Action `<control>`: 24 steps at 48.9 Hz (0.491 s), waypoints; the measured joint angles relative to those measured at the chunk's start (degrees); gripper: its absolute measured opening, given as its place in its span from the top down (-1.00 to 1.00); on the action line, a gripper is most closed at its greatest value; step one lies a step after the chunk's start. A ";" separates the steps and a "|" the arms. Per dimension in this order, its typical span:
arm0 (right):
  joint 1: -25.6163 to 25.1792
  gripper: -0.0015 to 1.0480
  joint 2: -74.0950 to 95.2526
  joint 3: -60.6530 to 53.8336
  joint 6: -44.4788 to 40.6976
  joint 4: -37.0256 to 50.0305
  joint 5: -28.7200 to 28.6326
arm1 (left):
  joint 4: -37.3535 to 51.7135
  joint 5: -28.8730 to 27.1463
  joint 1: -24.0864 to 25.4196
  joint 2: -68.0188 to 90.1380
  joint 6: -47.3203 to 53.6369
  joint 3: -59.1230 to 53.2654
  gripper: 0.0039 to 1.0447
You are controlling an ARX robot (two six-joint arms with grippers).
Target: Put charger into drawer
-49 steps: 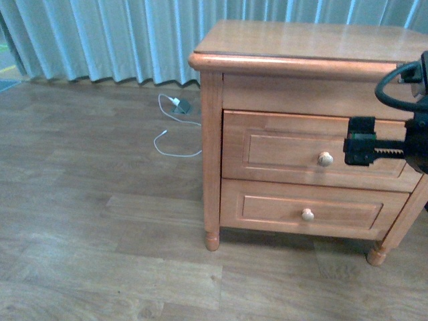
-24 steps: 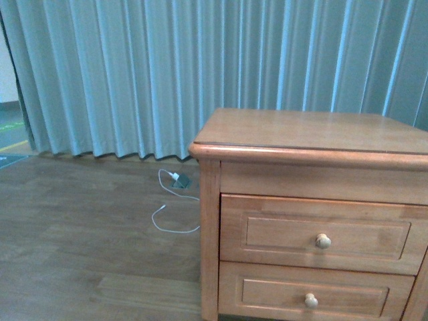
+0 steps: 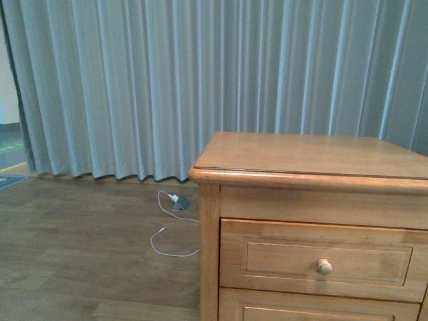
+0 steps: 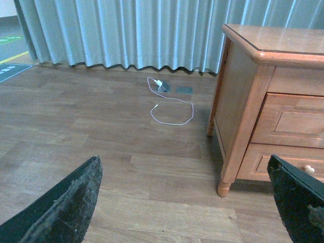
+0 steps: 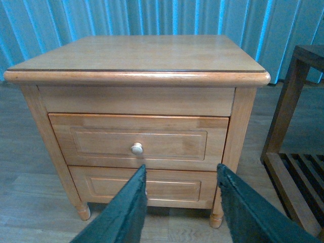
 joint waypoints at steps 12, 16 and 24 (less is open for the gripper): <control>0.00 0.98 -6.60 -1.81 -0.35 -4.72 0.00 | 0.00 0.02 0.00 0.00 0.00 0.00 -0.89; 0.00 0.96 -7.69 -3.63 -0.42 -3.34 -0.02 | 0.00 0.00 0.00 0.00 0.00 0.00 -0.89; 0.00 0.96 -11.45 -3.96 -0.42 -7.04 -0.02 | 0.00 0.02 0.00 0.00 0.00 0.00 -0.89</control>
